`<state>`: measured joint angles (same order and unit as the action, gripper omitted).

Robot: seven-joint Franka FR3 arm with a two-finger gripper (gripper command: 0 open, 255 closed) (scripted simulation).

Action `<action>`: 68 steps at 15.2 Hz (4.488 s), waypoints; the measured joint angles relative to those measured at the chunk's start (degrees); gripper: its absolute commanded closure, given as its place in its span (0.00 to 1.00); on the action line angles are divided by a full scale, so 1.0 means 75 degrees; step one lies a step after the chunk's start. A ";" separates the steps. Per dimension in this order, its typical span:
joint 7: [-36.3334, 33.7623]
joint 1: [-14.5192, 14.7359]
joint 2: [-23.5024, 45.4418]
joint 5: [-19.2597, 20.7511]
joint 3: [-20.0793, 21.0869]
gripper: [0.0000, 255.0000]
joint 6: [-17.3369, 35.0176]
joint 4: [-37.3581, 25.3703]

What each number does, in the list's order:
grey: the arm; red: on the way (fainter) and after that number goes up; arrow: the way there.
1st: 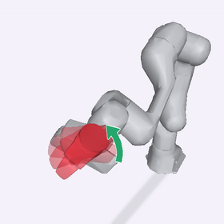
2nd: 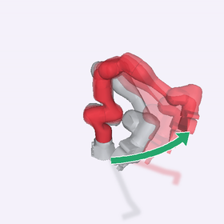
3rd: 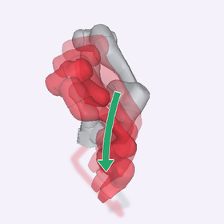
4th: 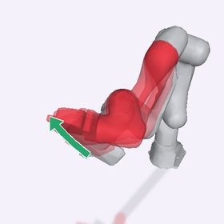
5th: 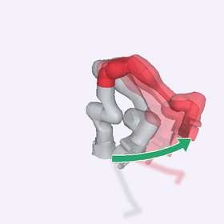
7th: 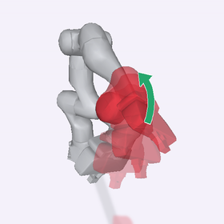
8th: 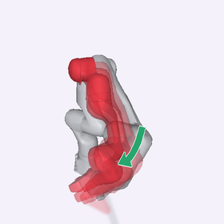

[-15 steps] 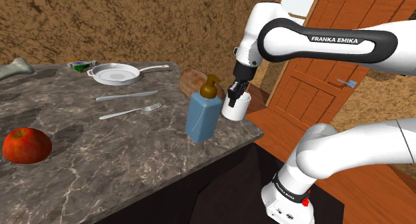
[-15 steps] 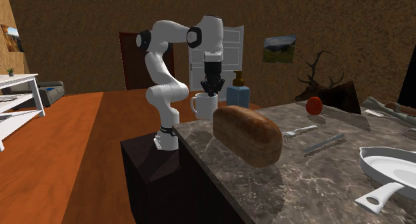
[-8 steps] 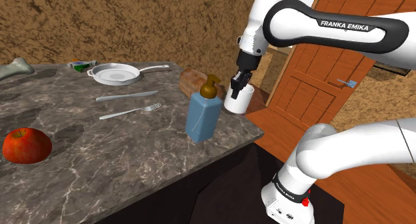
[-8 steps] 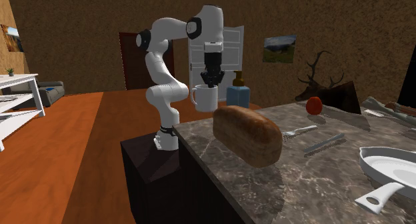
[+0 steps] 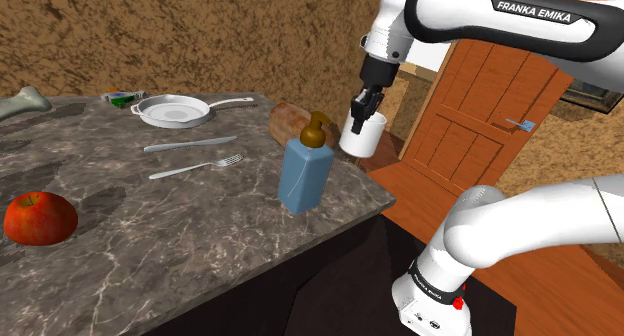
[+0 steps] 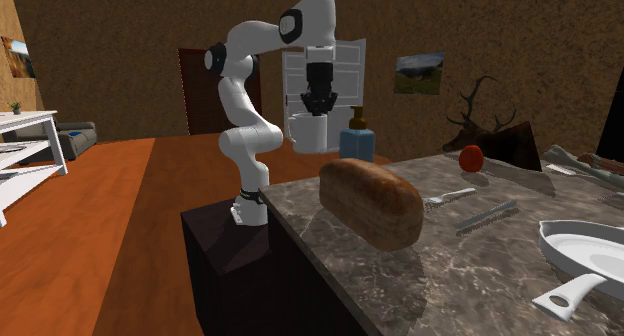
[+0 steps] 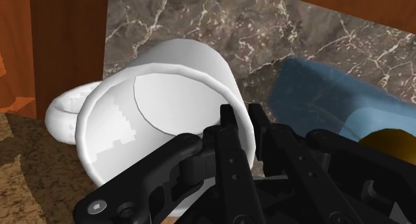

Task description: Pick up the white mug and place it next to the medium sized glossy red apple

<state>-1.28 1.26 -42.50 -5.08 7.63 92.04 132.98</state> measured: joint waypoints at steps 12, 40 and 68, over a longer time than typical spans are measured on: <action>-0.0556 0.0089 0.0523 -0.0207 0.0443 1.00 -0.0687 -0.1246; -0.6866 0.1760 0.7482 0.2114 0.5117 1.00 -0.0888 -0.7734; -0.7646 0.2192 0.8449 0.2842 0.5122 1.00 0.1248 -0.6367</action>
<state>-58.63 17.70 20.87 16.23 46.05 101.40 85.22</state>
